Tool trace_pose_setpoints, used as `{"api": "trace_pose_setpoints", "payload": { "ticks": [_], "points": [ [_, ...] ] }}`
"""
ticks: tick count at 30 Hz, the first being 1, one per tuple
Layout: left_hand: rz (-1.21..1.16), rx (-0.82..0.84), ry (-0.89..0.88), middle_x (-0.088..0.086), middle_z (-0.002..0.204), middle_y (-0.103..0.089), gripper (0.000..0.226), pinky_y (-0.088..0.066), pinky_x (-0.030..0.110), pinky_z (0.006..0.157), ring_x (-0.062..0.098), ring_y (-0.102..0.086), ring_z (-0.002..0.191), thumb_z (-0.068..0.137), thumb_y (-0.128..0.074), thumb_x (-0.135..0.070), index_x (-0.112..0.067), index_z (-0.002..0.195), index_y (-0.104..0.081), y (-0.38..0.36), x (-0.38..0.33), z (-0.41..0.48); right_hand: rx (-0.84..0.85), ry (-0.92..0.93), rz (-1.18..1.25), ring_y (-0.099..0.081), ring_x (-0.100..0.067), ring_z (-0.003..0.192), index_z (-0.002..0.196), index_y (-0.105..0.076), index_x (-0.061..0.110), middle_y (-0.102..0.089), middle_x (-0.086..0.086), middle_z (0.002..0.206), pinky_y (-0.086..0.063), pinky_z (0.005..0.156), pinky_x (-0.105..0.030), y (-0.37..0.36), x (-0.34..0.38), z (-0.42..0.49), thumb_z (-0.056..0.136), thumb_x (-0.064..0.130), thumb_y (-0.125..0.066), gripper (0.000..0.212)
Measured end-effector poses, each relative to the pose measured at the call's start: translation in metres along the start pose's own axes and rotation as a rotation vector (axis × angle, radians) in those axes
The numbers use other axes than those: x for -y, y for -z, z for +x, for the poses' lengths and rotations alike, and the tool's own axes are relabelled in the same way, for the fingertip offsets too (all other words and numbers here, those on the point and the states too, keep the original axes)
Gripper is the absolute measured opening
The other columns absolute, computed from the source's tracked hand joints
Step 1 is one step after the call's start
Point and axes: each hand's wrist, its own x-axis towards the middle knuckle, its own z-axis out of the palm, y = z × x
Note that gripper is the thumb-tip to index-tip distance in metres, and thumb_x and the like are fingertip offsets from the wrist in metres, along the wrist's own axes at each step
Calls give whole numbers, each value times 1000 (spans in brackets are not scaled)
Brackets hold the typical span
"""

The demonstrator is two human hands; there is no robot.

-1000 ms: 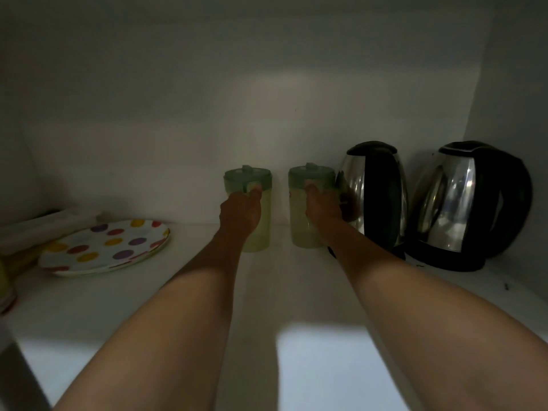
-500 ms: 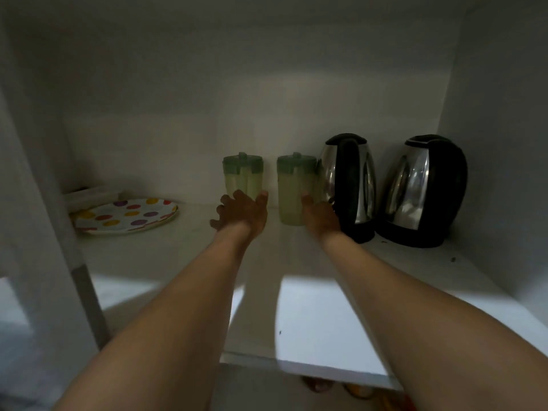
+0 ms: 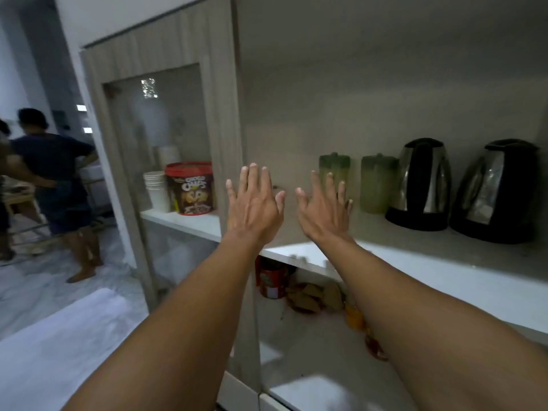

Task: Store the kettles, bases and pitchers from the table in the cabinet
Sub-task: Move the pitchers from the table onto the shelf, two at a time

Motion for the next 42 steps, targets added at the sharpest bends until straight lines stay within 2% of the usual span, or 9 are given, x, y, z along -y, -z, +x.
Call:
{"api": "trace_pose_setpoints", "payload": {
  "ticks": [8,14,19,24,28,33,37,39,42],
  "points": [
    [264,23,327,10,167,1,69,7,58,118,27,6,154,103,-24,-50,-14,159,-7,149,185,-133,260,246,130,2,-32,153,157,-16,34,-2,-4,168,-1,120,-58,-66,202,-126,102,52,-29,60],
    [479,41,653,11,167,-4,70,-2,63,117,31,-1,154,103,-25,-51,-11,158,-9,272,324,-280,504,587,175,3,-32,153,157,-8,36,2,-3,168,-1,119,-60,-121,372,-280,102,56,-23,61],
    [607,51,900,12,166,-12,70,-6,64,117,32,-9,152,102,-28,-52,-10,157,-14,347,396,-400,708,781,246,-1,-33,153,157,-14,32,-3,-4,167,-5,118,-61,-154,475,-405,102,54,-26,60],
    [645,41,1202,16,164,-14,69,-12,65,115,34,-13,150,102,-32,-49,-8,156,-19,389,432,-503,907,929,288,-13,-34,150,154,-23,25,-16,-8,164,-15,116,-62,-188,528,-507,101,54,-28,61],
    [514,-42,1492,19,157,-23,64,-16,62,114,39,-23,144,101,-38,-47,-7,150,-25,389,453,-565,1101,802,337,-37,-38,136,141,-38,12,-40,-13,148,-33,108,-56,-221,542,-567,98,53,-39,59],
    [104,-353,1811,22,148,-41,68,-39,48,106,40,-44,132,98,-49,-47,-2,146,-30,370,487,-616,1354,345,374,-44,-41,133,149,-26,5,-42,-21,148,-39,106,-46,-273,556,-617,93,56,-51,80],
    [-123,-527,1936,19,146,-47,70,-40,34,91,36,-48,131,96,-55,-49,-1,143,-37,352,528,-628,1476,12,413,-48,-40,130,144,-34,2,-47,-22,145,-42,106,-46,-315,566,-635,86,61,-61,87],
    [-207,-560,1970,18,144,-49,74,-38,32,86,36,-49,130,93,-58,-51,0,142,-40,339,549,-633,1503,-56,443,-52,-39,126,138,-44,2,-54,-20,139,-44,104,-46,-335,566,-638,82,61,-65,83],
    [-260,-590,2001,18,129,-61,77,-47,35,78,36,-59,114,84,-63,-61,-1,131,-54,318,576,-642,1513,-66,508,-58,-37,116,125,-60,5,-63,-16,126,-48,98,-43,-357,564,-641,84,57,-65,67]
  ]
}}
